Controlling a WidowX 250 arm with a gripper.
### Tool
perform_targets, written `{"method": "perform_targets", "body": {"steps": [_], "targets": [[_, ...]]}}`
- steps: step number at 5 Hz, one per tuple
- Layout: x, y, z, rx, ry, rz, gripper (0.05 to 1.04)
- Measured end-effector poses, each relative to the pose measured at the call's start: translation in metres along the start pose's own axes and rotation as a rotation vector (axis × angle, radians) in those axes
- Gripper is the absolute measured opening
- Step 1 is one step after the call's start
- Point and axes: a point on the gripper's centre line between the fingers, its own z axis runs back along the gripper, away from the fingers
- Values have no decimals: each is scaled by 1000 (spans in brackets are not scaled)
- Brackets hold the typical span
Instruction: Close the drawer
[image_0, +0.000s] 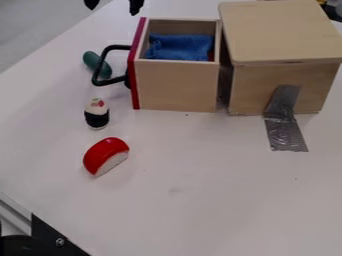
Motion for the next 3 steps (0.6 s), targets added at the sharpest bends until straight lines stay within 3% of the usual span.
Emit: {"method": "perform_targets", "body": {"steps": [3], "targets": [[3,25,-22,14,60,56,1000]]}}
